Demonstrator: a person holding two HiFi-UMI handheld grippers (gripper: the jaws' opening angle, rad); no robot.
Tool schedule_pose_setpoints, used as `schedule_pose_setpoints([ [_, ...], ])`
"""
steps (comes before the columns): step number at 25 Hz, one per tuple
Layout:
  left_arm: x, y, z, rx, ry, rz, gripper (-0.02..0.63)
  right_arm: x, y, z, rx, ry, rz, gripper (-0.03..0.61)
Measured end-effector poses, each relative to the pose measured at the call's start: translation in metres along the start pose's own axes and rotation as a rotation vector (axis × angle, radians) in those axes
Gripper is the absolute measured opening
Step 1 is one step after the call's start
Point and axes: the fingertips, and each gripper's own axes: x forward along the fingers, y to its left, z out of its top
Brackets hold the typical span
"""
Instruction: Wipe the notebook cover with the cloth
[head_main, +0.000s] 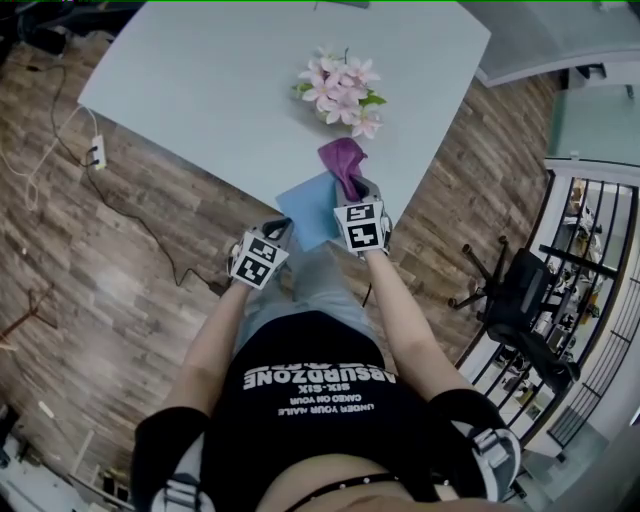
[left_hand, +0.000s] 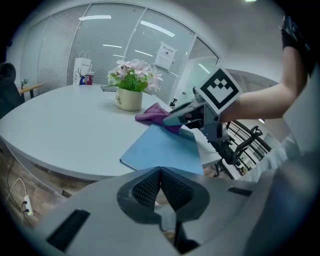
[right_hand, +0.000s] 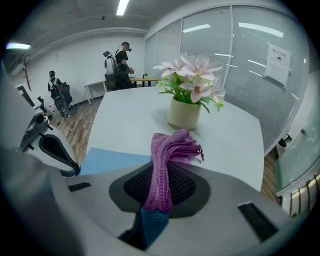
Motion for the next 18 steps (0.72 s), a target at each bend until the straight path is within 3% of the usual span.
schedule_pose_setpoints([
  [12, 0.0, 0.001, 0.0, -0.032, -0.006, -0.01, 0.017, 0.002, 0.054, 0.008, 0.013, -0.003, 0.138, 0.08],
  [18, 0.0, 0.001, 0.0, -0.038, -0.009, -0.01, 0.017, -0.001, 0.085, 0.011, -0.011, 0.003, 0.251, 0.08],
])
